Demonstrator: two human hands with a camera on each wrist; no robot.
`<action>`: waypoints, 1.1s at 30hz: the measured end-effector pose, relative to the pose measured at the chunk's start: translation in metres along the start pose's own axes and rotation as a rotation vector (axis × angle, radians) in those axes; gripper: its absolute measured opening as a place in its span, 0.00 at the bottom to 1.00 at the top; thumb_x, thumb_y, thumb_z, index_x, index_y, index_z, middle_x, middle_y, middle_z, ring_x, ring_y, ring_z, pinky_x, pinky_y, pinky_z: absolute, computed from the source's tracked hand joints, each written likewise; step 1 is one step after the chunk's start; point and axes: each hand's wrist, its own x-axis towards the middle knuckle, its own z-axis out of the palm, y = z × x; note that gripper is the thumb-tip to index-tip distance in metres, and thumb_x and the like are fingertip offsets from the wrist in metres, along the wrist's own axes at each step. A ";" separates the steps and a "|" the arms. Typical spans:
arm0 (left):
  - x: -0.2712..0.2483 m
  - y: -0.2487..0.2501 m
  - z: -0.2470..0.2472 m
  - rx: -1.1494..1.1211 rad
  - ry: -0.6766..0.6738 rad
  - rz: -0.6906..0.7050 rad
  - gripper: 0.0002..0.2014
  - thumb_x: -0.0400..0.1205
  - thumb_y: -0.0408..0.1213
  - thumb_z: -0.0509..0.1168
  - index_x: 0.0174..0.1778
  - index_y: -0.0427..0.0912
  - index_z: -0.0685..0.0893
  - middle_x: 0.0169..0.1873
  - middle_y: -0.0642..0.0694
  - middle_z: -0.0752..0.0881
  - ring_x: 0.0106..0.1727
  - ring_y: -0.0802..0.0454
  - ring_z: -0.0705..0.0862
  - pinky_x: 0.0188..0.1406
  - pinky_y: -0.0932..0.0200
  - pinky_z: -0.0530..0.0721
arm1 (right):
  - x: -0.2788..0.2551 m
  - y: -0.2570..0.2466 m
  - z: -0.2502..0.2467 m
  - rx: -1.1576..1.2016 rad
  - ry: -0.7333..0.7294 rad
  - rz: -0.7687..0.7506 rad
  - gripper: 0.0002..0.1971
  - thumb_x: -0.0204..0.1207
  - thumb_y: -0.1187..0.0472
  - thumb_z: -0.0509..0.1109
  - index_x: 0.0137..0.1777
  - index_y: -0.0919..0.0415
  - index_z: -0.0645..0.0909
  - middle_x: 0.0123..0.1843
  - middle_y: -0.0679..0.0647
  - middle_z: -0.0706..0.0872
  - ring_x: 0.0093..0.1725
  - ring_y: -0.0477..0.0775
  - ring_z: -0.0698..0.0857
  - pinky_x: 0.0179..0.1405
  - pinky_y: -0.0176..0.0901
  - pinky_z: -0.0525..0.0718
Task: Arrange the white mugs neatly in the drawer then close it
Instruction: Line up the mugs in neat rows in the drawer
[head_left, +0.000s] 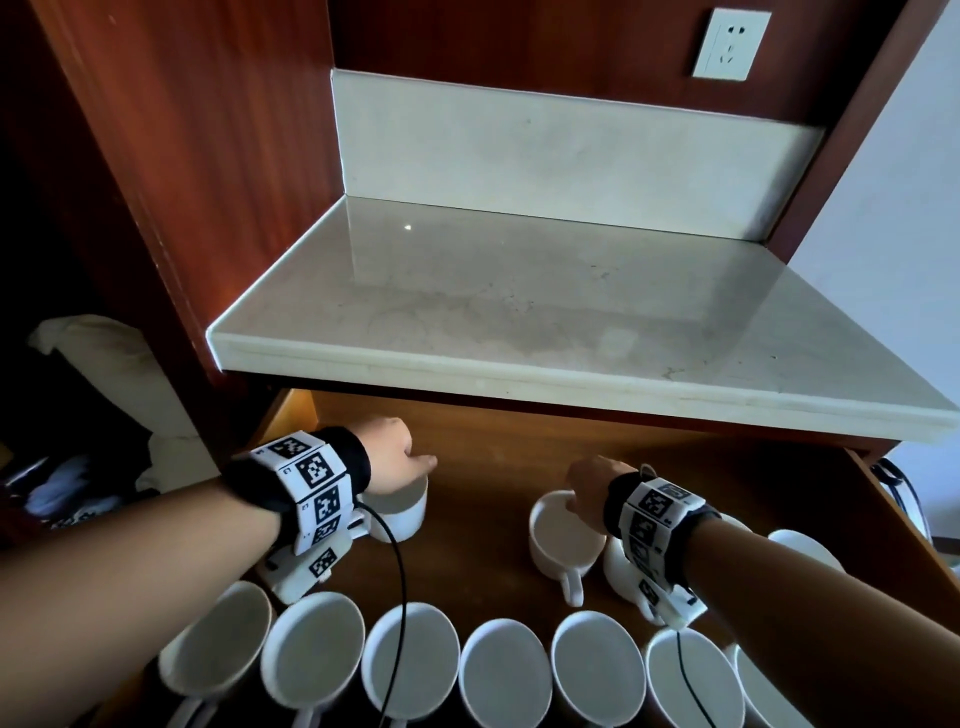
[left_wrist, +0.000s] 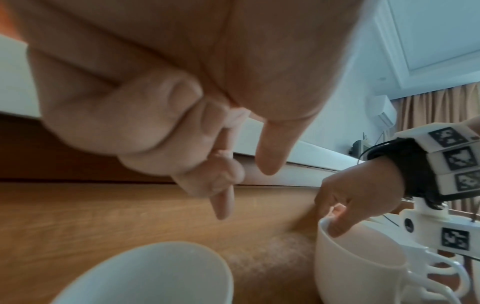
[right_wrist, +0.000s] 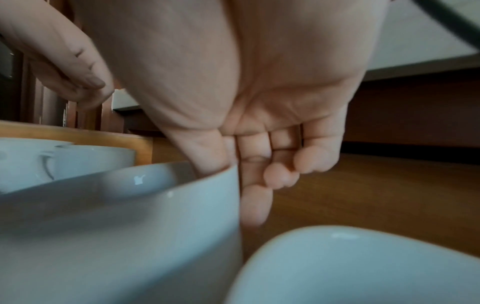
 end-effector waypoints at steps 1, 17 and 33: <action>0.002 -0.006 0.000 0.004 0.002 -0.019 0.28 0.85 0.59 0.53 0.24 0.44 0.69 0.21 0.47 0.70 0.25 0.50 0.71 0.24 0.59 0.64 | 0.000 -0.001 -0.001 0.000 -0.002 0.007 0.20 0.81 0.53 0.64 0.71 0.57 0.78 0.70 0.55 0.82 0.69 0.57 0.82 0.65 0.50 0.82; 0.029 -0.036 0.017 0.054 -0.096 -0.157 0.20 0.82 0.53 0.63 0.54 0.38 0.85 0.42 0.45 0.85 0.40 0.49 0.82 0.34 0.60 0.75 | 0.003 0.003 -0.001 -0.096 -0.110 0.013 0.21 0.82 0.50 0.64 0.73 0.57 0.76 0.74 0.52 0.78 0.76 0.55 0.73 0.77 0.63 0.64; 0.029 -0.005 -0.008 0.017 -0.053 -0.072 0.07 0.80 0.35 0.64 0.40 0.36 0.85 0.27 0.47 0.78 0.31 0.49 0.79 0.26 0.60 0.73 | -0.021 -0.005 -0.033 0.384 0.256 -0.140 0.19 0.81 0.43 0.61 0.53 0.59 0.83 0.49 0.54 0.87 0.49 0.56 0.85 0.50 0.45 0.82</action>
